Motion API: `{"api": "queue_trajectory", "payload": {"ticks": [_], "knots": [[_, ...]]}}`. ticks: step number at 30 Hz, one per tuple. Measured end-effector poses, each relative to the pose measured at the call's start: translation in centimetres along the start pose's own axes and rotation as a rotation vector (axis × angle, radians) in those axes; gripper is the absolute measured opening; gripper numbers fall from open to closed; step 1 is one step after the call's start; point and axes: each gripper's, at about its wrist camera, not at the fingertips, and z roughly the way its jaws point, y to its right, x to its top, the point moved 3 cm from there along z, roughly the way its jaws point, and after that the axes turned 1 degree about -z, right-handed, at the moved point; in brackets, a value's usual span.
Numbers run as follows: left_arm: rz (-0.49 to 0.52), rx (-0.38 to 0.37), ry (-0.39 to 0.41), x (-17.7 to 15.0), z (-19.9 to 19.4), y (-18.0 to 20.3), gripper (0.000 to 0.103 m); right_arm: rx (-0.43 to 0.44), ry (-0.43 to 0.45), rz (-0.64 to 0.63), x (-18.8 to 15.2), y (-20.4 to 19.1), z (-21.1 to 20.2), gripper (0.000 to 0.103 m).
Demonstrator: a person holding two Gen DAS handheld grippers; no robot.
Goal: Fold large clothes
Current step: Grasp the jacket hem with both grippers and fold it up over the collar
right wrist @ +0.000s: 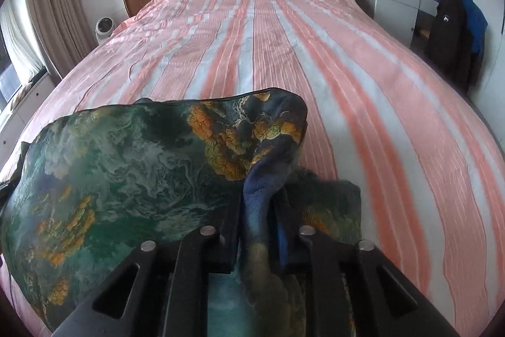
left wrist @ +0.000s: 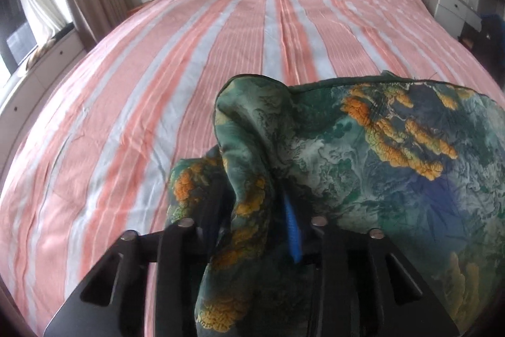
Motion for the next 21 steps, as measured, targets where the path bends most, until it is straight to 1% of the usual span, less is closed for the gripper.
{"api": "queue_trajectory", "payload": {"ticks": [1,2,3,4,5,6,8,10,11,12,14,17,19,21], "knots": [[-0.012,-0.002,0.004,0.2,-0.5,-0.3,0.073,-0.005,0.012,0.004,0.3,0.2,-0.2,0.031],[-0.025,-0.006,0.015,0.5,-1.1,-0.7,0.079,-0.011,0.022,0.012,0.4,0.4,-0.7,0.047],[-0.037,-0.014,0.037,0.6,-2.0,-1.1,0.082,-0.029,0.036,0.017,0.5,0.4,-1.6,0.055],[-0.046,-0.024,0.061,0.6,-3.1,-1.4,0.083,-0.053,0.062,0.019,0.3,0.2,-2.8,0.065],[-0.052,-0.034,0.080,0.6,-4.2,-1.4,0.083,-0.072,0.110,0.024,0.0,-0.5,-5.1,0.071],[-0.051,-0.045,0.100,0.4,-5.4,-1.4,0.084,-0.077,0.154,0.031,-0.4,-0.7,-6.9,0.073],[-0.028,-0.056,0.143,0.1,-7.8,-0.5,0.089,-0.068,0.237,0.048,-2.0,-1.6,-10.4,0.084],[0.015,-0.078,0.180,0.2,-9.9,1.5,0.092,-0.033,0.300,0.060,-4.2,-3.1,-13.2,0.089],[0.035,-0.096,0.191,0.5,-10.6,2.7,0.094,-0.008,0.320,0.060,-5.6,-3.9,-14.3,0.089],[0.054,-0.117,0.195,0.8,-11.2,4.1,0.096,0.013,0.327,0.052,-6.9,-4.7,-15.1,0.089],[0.084,-0.170,0.192,1.7,-11.7,7.5,0.097,0.067,0.317,0.021,-9.6,-6.3,-16.4,0.090],[0.115,-0.218,0.184,2.8,-11.5,11.9,0.097,0.112,0.292,-0.030,-13.7,-7.7,-17.7,0.090],[0.146,-0.224,0.169,3.6,-10.3,15.2,0.097,0.120,0.292,-0.056,-15.5,-8.1,-18.5,0.090],[0.161,-0.212,0.146,4.2,-8.7,17.7,0.097,0.107,0.301,-0.080,-17.5,-8.1,-19.5,0.090]]}}
